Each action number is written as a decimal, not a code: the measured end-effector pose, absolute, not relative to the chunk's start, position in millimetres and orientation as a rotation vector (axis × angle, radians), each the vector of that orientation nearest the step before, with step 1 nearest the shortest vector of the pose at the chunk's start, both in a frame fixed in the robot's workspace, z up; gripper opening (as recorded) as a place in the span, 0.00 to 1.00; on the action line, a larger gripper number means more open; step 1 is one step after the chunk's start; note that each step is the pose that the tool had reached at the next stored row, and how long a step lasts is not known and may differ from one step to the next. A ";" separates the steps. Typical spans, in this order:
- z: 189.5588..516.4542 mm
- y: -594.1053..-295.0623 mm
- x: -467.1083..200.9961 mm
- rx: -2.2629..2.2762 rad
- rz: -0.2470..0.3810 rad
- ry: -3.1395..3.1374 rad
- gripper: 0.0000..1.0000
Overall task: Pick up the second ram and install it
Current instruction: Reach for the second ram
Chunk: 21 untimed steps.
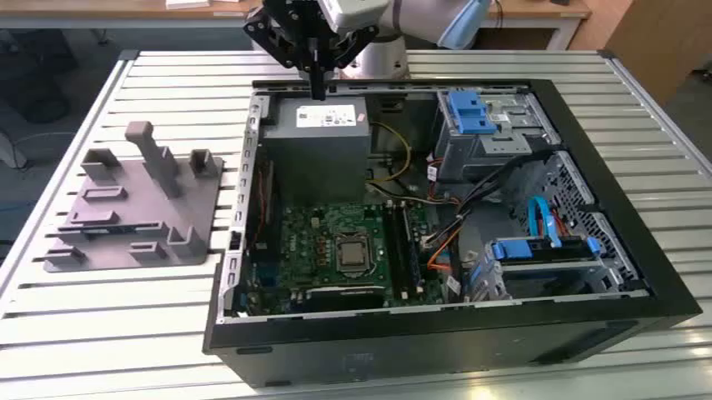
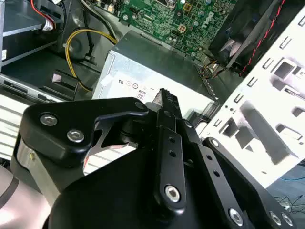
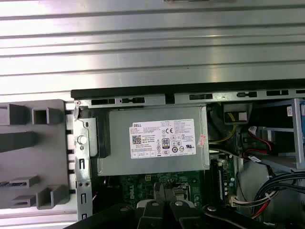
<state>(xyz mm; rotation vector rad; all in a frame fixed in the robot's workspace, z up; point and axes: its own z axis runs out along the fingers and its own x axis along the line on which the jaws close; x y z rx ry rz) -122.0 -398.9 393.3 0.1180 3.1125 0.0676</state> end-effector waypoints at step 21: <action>392.5 -399.0 -180.4 0.118 0.068 3.111 0.10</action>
